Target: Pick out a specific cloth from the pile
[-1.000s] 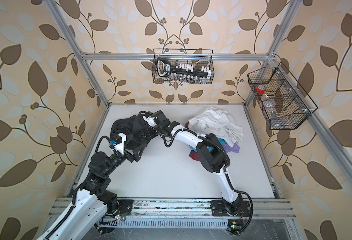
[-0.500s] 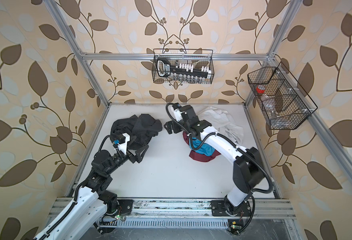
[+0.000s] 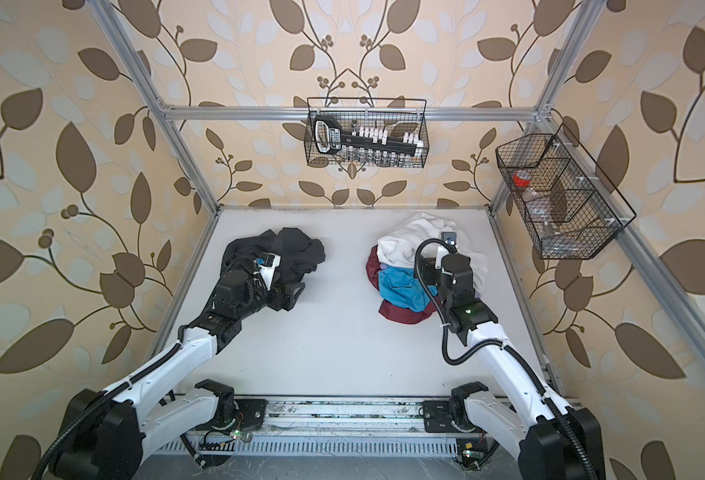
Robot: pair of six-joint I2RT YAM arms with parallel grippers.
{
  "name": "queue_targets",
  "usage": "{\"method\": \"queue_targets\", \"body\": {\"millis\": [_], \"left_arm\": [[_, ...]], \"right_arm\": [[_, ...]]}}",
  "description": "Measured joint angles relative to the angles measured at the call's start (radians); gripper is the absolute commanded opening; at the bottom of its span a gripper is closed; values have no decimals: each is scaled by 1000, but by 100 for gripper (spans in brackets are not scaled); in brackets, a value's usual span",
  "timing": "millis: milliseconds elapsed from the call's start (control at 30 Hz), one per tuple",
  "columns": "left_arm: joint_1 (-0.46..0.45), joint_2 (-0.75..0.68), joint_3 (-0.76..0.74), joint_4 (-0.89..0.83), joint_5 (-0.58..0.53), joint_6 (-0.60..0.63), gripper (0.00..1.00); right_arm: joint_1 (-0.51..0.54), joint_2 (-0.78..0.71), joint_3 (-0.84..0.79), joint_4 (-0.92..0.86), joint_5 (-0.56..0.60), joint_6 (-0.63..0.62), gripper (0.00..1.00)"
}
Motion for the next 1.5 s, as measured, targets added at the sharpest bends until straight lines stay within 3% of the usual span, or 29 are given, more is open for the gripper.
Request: {"method": "queue_targets", "body": {"millis": [233,500,667,933,1033,1500], "left_arm": [[147,139,1,24,-72,-43,99],[172,116,-130,234,-224,-26,99],[173,122,-212,384,-294,-5,99],[179,360,-211,576,-303,6,99],[179,420,-184,567,-304,6,99],[179,425,-113,520,-315,6,99]], "right_arm": [[-81,164,-148,277,49,-38,100],[-100,388,-233,605,18,-63,100],[-109,461,-251,723,-12,-83,100],[-196,476,-381,959,-105,-58,100],[-208,487,-385,977,-138,-51,100],[-227,487,-384,993,-196,-40,100]]}}
